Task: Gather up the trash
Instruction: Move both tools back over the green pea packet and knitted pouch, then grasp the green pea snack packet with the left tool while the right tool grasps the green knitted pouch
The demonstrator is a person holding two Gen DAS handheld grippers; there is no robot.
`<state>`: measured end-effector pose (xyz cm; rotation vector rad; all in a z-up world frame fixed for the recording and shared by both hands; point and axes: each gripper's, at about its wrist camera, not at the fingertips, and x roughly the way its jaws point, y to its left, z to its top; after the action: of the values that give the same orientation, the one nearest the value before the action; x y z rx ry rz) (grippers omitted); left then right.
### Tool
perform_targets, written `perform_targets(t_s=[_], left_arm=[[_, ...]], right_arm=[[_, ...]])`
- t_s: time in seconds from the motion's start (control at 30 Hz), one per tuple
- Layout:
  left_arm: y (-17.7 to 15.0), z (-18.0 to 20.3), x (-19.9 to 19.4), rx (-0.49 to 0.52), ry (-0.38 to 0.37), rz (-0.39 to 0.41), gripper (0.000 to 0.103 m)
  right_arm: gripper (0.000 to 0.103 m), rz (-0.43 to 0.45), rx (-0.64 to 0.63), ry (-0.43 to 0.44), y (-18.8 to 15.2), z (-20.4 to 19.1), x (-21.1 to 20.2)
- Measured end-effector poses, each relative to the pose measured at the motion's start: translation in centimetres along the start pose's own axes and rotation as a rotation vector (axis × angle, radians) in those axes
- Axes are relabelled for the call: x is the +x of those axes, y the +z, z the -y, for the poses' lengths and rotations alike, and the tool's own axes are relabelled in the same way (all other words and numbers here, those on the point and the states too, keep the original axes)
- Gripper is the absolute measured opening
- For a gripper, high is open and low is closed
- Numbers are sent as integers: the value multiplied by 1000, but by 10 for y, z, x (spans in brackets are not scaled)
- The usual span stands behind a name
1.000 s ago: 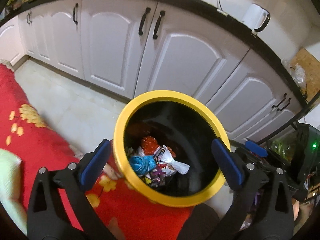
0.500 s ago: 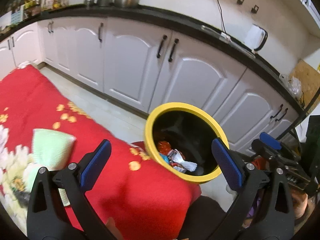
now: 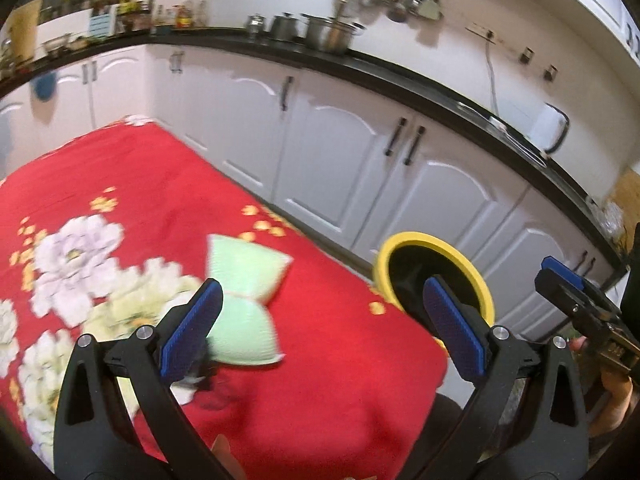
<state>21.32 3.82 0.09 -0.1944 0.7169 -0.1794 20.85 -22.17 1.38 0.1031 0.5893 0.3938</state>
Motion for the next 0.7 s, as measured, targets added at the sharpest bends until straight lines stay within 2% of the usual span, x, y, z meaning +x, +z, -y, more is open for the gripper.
perform_targets(t_s=[0.43, 0.7], left_arm=[[-20, -68, -32, -96, 135, 13, 92], [-42, -107, -25, -134, 200, -53, 92]], right_arm=[[96, -51, -106, 126, 2, -73, 28], [96, -129, -160, 189, -4, -107, 63]])
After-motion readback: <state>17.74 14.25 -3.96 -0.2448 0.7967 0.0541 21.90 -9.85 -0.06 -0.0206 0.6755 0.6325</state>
